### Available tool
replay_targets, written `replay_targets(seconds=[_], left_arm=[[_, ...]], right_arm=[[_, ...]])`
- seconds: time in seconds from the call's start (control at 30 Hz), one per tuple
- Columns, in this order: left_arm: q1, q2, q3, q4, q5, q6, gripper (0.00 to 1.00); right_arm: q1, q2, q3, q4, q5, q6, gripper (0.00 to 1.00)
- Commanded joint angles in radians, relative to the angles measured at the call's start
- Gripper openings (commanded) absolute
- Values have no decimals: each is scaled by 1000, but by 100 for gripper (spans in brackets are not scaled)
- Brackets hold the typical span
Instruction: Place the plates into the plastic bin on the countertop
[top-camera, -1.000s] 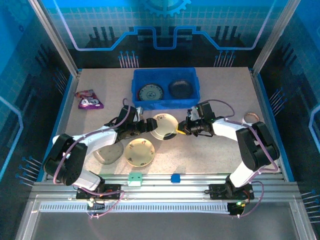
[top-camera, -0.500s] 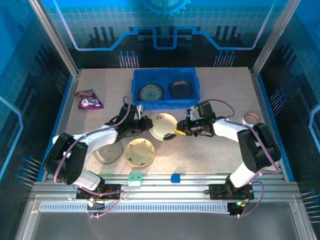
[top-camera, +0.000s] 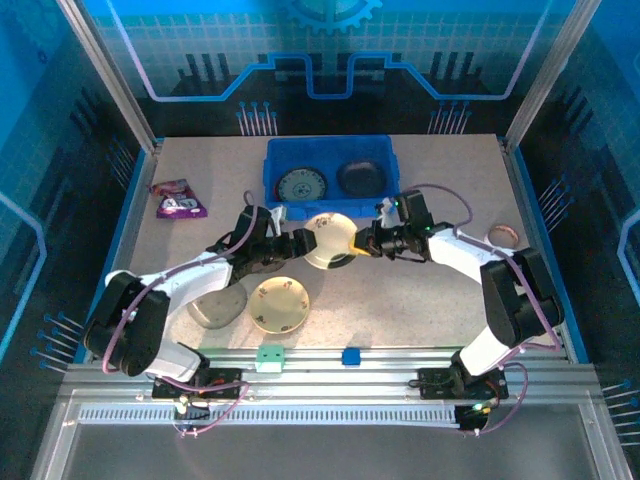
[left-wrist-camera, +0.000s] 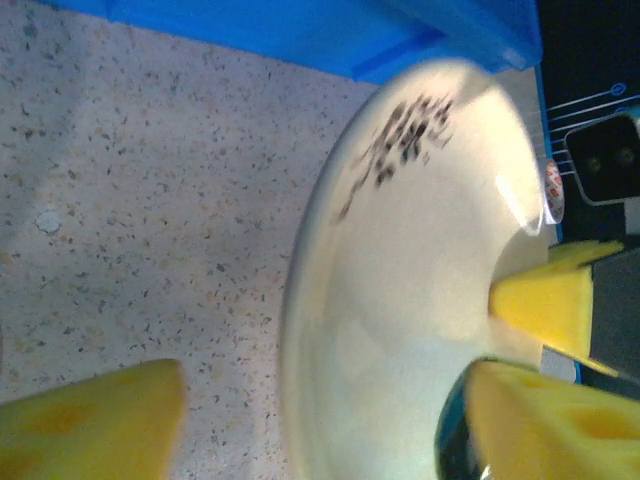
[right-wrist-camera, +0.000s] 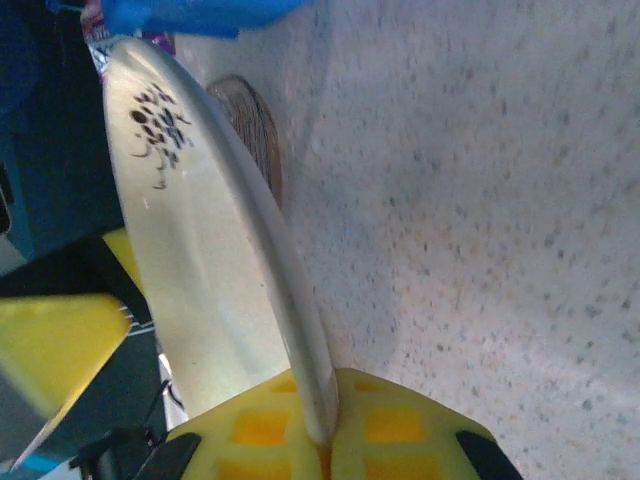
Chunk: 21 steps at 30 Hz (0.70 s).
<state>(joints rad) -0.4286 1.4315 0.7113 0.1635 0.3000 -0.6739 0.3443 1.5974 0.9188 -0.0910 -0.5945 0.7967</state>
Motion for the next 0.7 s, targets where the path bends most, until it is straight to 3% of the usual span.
replay_targets(seconds=[0.0, 0.2, 0.43, 0.67], left_arm=[[-6, -60, -28, -11, -40, 17, 99], [-6, -96, -54, -8, -47, 21, 99], [-6, -98, -65, 13, -34, 14, 99], [-6, -124, -65, 1, -35, 19, 99]], right_arm=[[-20, -39, 106, -115, 64, -77, 0], [-45, -22, 307, -271, 225, -188, 0], [-65, 84, 543, -297, 369, -225, 0], [-76, 260, 765, -292, 391, -198, 0]])
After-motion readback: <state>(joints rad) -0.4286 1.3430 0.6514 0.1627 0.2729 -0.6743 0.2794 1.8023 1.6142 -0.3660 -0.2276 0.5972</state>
